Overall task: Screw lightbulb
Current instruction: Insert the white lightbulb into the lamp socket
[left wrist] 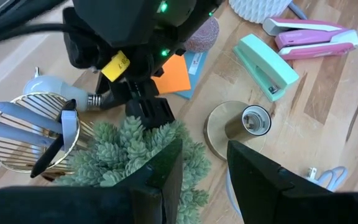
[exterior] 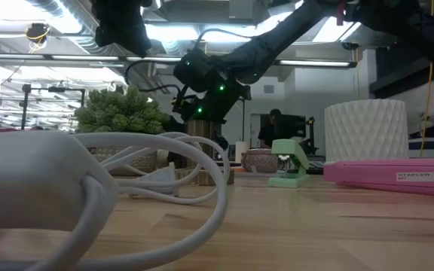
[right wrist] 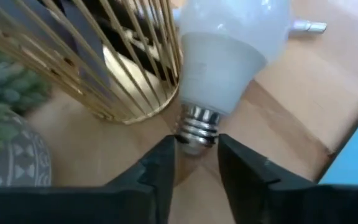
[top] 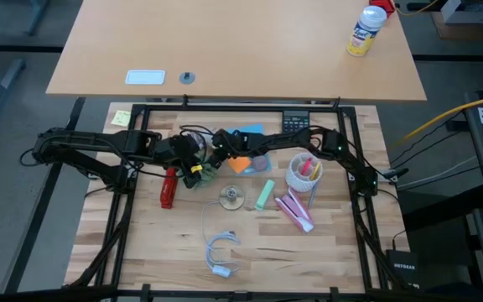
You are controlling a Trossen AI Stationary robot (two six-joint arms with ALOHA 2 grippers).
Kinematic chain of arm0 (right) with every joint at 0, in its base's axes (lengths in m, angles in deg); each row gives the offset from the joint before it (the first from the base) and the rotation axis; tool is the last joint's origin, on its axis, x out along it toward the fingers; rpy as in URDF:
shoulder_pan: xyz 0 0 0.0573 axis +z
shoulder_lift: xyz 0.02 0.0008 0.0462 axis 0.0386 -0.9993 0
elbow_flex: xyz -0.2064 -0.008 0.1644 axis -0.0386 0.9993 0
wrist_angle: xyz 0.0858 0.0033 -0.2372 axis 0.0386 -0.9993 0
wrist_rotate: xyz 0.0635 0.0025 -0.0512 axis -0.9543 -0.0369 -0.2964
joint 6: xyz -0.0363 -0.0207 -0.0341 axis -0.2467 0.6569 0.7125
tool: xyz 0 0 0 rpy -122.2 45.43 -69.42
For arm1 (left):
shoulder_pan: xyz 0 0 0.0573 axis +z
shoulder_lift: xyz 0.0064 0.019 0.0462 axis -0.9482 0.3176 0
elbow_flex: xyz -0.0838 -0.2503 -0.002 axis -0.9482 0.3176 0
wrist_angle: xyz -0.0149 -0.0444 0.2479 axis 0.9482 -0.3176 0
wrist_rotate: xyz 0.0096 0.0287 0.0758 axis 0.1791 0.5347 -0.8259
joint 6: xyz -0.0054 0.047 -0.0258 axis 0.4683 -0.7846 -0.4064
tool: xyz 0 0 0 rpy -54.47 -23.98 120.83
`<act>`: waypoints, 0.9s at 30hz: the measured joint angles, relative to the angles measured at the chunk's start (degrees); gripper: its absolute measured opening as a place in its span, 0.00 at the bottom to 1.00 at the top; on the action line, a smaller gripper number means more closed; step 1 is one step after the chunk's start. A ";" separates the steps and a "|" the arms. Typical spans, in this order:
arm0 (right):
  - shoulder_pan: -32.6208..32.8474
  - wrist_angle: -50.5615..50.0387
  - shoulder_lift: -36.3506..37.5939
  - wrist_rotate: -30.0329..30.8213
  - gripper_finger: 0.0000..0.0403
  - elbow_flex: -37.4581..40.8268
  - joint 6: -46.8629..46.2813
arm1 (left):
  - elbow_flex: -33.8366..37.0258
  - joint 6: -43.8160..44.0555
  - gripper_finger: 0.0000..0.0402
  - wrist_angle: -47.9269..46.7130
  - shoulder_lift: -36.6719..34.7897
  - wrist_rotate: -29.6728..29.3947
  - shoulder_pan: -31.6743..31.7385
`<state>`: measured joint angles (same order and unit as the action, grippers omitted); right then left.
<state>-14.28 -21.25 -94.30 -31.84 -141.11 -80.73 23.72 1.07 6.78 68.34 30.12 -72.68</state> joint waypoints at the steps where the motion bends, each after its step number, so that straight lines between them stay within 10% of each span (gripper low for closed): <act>1: -0.03 0.32 -0.27 0.11 0.35 0.01 -0.08 | 0.00 0.00 0.29 -0.02 0.00 0.00 0.00; 27: -0.27 8.92 -2.14 5.98 0.48 -0.13 -4.29 | 0.00 1.96 0.29 -0.17 0.02 0.00 0.00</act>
<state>-14.55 -12.33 -96.44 -25.86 -141.23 -85.01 23.72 3.03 6.61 68.36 30.13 -72.68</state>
